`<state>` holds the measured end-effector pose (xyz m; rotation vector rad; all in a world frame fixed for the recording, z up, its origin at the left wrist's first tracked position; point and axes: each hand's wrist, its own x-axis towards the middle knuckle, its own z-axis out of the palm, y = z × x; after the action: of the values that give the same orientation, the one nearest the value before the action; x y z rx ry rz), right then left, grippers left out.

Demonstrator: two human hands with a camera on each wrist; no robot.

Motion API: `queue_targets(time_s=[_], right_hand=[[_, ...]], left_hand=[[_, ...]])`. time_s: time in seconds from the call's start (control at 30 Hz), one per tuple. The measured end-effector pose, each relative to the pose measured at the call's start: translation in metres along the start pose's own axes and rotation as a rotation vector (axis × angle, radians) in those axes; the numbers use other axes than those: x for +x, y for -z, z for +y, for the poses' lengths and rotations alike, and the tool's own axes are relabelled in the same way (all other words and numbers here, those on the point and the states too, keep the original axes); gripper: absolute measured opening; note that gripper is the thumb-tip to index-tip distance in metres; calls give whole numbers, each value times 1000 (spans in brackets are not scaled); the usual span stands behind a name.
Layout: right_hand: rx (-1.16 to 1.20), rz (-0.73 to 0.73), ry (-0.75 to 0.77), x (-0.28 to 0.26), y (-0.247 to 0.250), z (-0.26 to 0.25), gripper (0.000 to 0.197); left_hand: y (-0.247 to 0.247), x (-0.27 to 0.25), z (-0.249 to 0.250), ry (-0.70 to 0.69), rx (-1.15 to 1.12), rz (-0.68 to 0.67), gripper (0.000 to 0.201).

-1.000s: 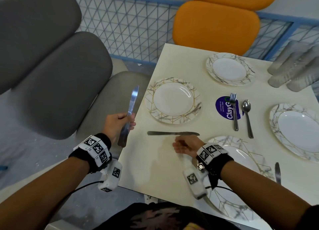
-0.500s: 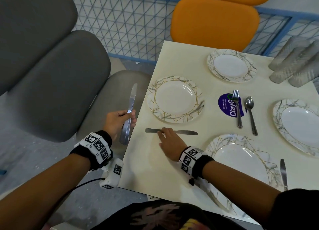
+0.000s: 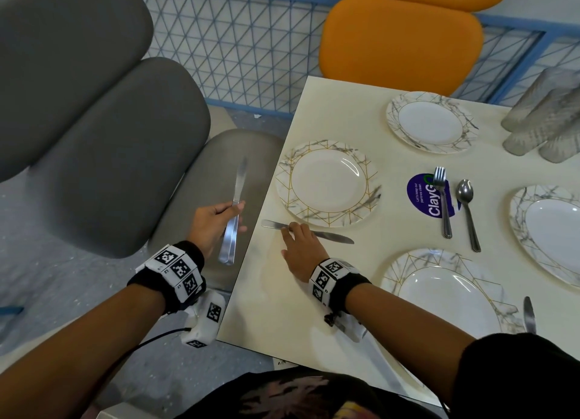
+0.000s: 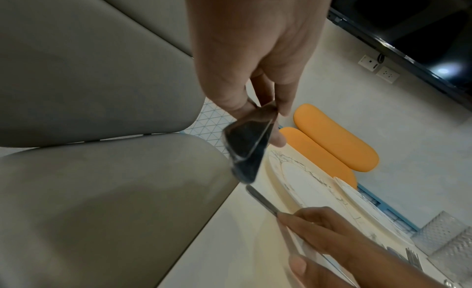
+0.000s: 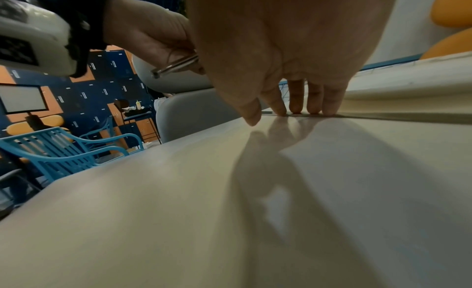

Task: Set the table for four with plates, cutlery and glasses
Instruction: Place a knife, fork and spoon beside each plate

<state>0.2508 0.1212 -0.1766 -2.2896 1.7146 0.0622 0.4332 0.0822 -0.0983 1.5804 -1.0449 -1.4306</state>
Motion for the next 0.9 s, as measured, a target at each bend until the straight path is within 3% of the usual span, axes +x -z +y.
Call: queue_targets(time_s=[0.4,0.6,0.77,0.9], right_hand=[[87,19,-1,-1,3,-2,49],[310,165,19,-2,27,2,41],[676,274,-188,8,67,17,35],[994,297,-338,11,94,43,31]], left_hand=[[-9,5,-4,-16,-20,-58,24],[-24,12,-2,-30,-8,-75,14],[-52,20,5,-19,-16,-136,8],[-89,29,16,2,3,-212,19]])
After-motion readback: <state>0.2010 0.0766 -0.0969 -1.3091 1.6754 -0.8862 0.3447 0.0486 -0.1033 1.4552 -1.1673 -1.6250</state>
